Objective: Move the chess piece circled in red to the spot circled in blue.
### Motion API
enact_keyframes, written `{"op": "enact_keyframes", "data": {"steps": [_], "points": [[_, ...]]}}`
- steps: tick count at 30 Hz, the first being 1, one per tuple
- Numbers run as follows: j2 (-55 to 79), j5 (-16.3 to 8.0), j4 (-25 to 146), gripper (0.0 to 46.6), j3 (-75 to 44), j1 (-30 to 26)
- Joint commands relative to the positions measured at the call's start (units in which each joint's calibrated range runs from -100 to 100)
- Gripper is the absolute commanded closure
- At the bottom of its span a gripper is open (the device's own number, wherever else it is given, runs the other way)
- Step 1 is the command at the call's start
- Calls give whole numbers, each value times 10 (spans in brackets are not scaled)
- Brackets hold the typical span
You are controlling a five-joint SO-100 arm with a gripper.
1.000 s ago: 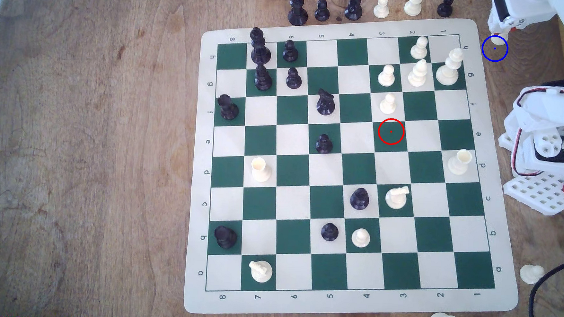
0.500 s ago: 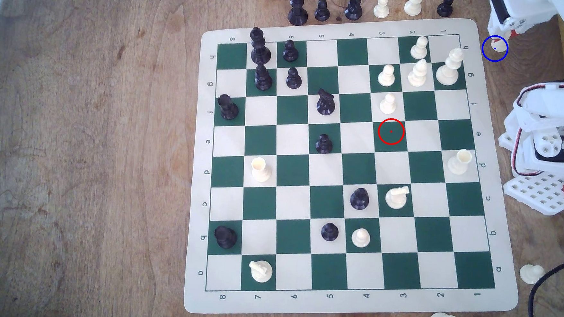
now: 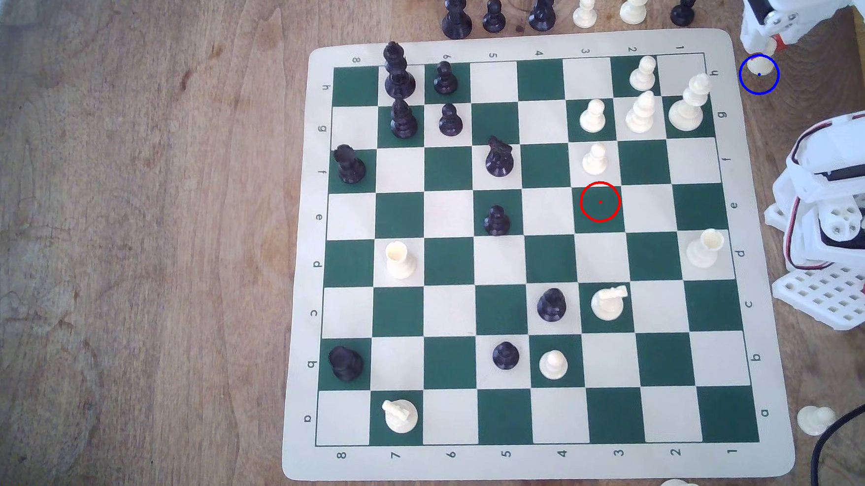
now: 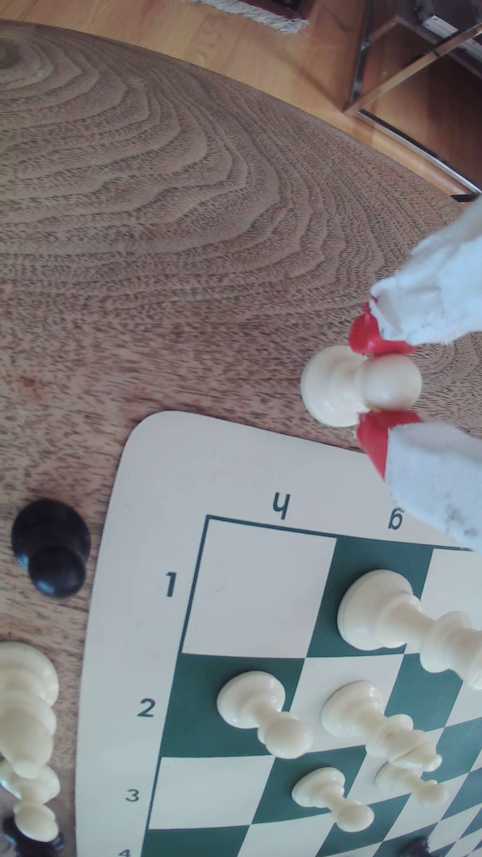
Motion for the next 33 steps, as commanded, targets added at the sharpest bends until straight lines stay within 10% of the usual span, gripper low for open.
{"op": "enact_keyframes", "data": {"steps": [1, 18, 33], "points": [[16, 3, -13, 464, -48, -3], [49, 1, -41, 453, -50, -3], [37, 3, -48, 257, -43, 2]]}}
